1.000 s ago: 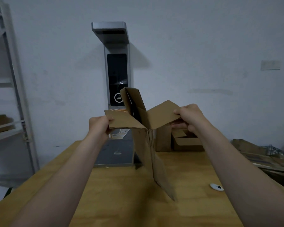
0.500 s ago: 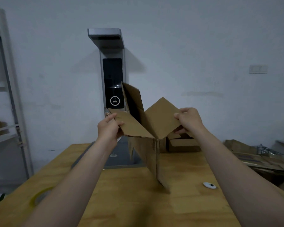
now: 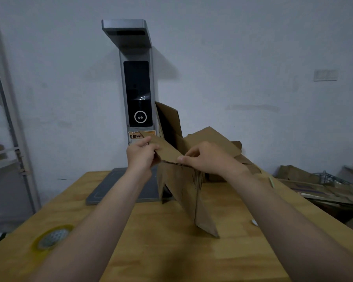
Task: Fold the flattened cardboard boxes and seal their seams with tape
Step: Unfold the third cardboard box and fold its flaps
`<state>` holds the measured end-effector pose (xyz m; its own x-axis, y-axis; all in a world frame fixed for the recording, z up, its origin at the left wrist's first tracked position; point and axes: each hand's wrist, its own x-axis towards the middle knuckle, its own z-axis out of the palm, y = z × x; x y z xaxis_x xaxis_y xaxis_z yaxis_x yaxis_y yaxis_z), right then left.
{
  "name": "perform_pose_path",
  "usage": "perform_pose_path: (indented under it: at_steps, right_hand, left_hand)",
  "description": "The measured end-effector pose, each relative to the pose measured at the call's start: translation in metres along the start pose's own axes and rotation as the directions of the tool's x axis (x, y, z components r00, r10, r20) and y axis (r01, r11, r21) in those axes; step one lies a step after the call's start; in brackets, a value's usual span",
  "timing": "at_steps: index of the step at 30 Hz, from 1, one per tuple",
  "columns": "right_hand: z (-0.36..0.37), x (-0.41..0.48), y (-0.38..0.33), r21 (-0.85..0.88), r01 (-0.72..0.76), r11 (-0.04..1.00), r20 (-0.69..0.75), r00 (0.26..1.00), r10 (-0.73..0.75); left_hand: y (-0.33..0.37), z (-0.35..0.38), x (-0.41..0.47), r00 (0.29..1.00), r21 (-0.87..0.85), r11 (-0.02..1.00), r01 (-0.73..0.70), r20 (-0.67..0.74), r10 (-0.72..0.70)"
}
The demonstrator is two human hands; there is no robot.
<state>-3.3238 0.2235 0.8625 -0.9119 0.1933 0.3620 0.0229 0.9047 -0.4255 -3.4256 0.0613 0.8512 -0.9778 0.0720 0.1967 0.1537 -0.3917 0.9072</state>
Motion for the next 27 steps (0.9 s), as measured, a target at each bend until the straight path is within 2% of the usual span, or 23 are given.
perform_pose_path:
  at_steps: [6,12,17,24,27]
  right_hand:
    - [0.001,0.003,0.019,-0.007,-0.067,0.998,0.031,0.997,0.067]
    - [0.009,0.003,0.04,0.009,-0.091,0.996,0.024,0.996,0.09]
    - [0.029,0.002,0.05,0.065,-0.106,0.992,0.019,0.994,0.104]
    - [0.017,-0.008,0.043,0.054,-0.003,0.999,0.024,1.0,0.002]
    - [0.008,-0.005,0.044,-0.095,0.095,0.991,-0.076,0.992,-0.103]
  left_hand:
    - [-0.023,0.009,-0.002,0.999,-0.036,0.999,0.028,0.033,-0.027]
    - [-0.042,0.013,0.001,0.993,0.025,0.997,0.076,0.092,-0.078]
    - [-0.054,0.003,-0.004,0.989,0.052,0.991,0.123,0.079,-0.127]
    - [-0.017,0.0,-0.001,0.995,0.152,0.988,-0.028,0.094,0.014]
    - [0.004,0.0,0.004,0.995,0.17,0.983,-0.071,0.075,0.058]
